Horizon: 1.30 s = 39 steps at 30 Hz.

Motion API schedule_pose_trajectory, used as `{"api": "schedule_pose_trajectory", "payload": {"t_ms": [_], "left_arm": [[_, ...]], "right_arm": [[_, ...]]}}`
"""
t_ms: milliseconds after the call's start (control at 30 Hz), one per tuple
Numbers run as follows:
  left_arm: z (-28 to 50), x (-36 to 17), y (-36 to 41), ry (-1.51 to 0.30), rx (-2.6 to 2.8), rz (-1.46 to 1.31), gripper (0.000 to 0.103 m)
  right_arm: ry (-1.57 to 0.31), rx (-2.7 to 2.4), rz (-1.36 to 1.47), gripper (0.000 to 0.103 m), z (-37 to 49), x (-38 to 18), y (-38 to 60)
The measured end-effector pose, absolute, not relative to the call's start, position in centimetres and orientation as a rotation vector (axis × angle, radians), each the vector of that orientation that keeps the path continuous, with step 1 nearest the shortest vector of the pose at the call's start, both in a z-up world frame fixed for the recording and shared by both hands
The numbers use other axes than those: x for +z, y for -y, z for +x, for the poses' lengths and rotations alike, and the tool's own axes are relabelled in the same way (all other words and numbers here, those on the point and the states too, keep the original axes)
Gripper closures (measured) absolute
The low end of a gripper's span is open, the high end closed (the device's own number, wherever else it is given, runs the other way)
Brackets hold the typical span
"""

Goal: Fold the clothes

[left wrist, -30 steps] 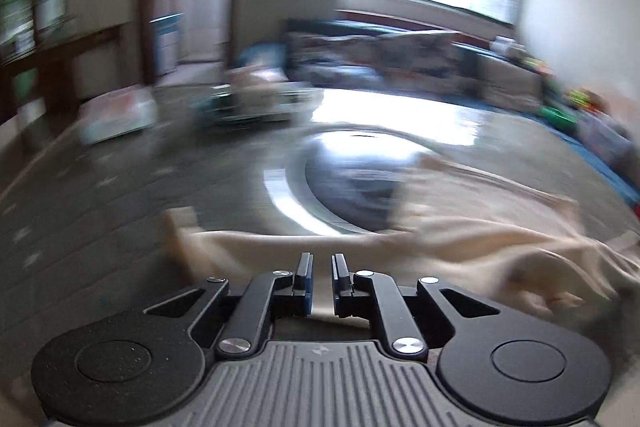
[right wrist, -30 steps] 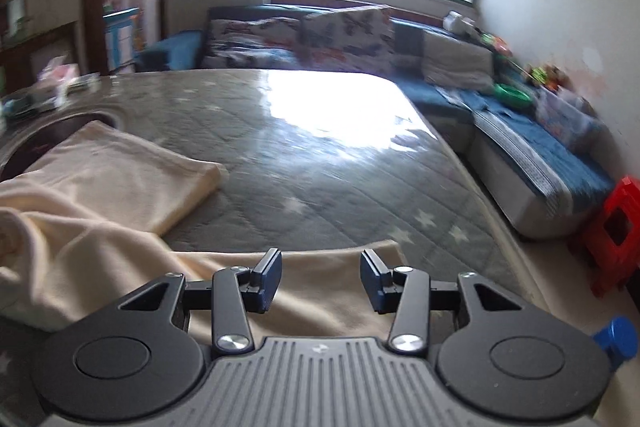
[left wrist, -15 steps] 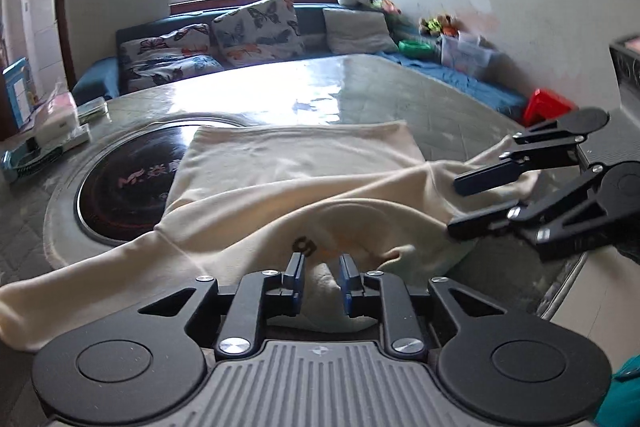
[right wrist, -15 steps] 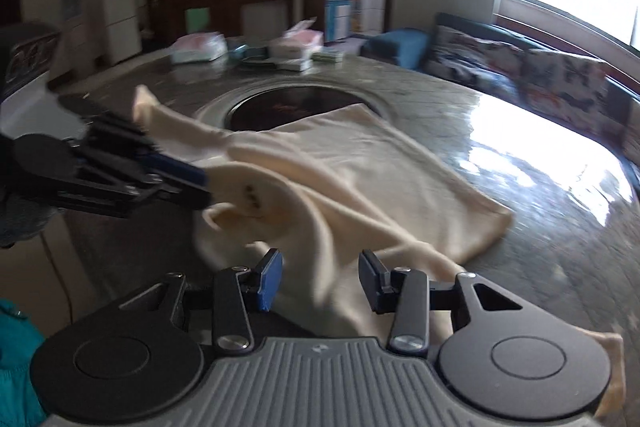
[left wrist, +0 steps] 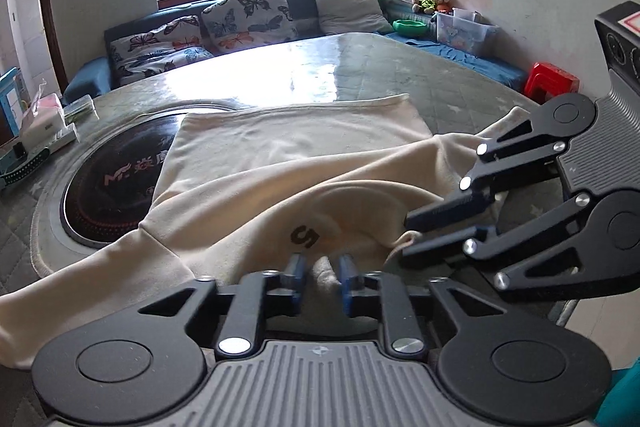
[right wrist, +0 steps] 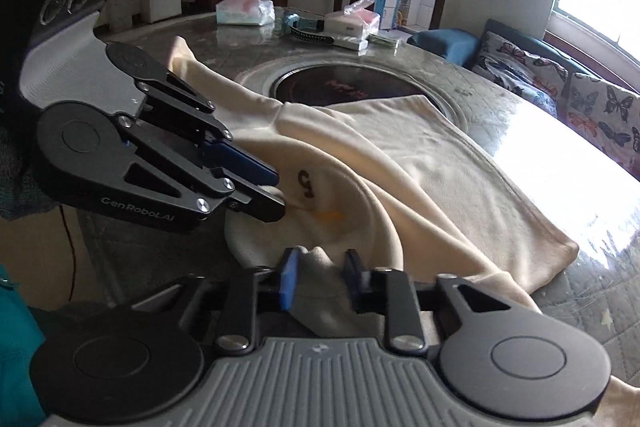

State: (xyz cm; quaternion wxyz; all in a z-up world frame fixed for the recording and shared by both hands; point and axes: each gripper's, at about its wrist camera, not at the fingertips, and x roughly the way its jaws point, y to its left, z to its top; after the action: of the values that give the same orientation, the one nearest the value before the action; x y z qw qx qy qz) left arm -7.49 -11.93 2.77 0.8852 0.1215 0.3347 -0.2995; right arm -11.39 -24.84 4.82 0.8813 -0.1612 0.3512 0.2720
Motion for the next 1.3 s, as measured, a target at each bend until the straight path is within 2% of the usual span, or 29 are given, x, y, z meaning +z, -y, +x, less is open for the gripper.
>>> {"api": "schedule_pose_trajectory", "payload": {"t_ms": [100,367,667,867,1033,1300], "left_arm": [[-8.6,3.7,11.1,-0.646,-0.633,0.242,0.095],[-12.7,6.2,7.9,-0.544,-0.683,0.201,0.096],[-14.0,4.3,5.5,-0.629,-0.702,0.202,0.096],[-13.8,5.8,4.0,-0.585,-0.679,0.21,0.096],[-11.6,6.3,5.9,-0.578,-0.674,0.159,0.095],[-7.8,3.3,10.6,-0.685,-0.726,0.156,0.095]], "right_arm": [[-0.716,0.579,-0.334,0.098,-11.8,5.0,24.9],[-0.668,0.688,-0.362,0.099,-15.8,8.0,25.1],[-0.783,0.871,-0.399,0.097,-18.6,6.9,23.8],[-0.792,0.878,-0.318,0.093,-17.8,8.3,25.0],[-0.754,0.731,-0.257,0.092,-15.7,8.2,25.6],[-0.792,0.724,-0.314,0.092,-13.9,4.9,24.1]]}}
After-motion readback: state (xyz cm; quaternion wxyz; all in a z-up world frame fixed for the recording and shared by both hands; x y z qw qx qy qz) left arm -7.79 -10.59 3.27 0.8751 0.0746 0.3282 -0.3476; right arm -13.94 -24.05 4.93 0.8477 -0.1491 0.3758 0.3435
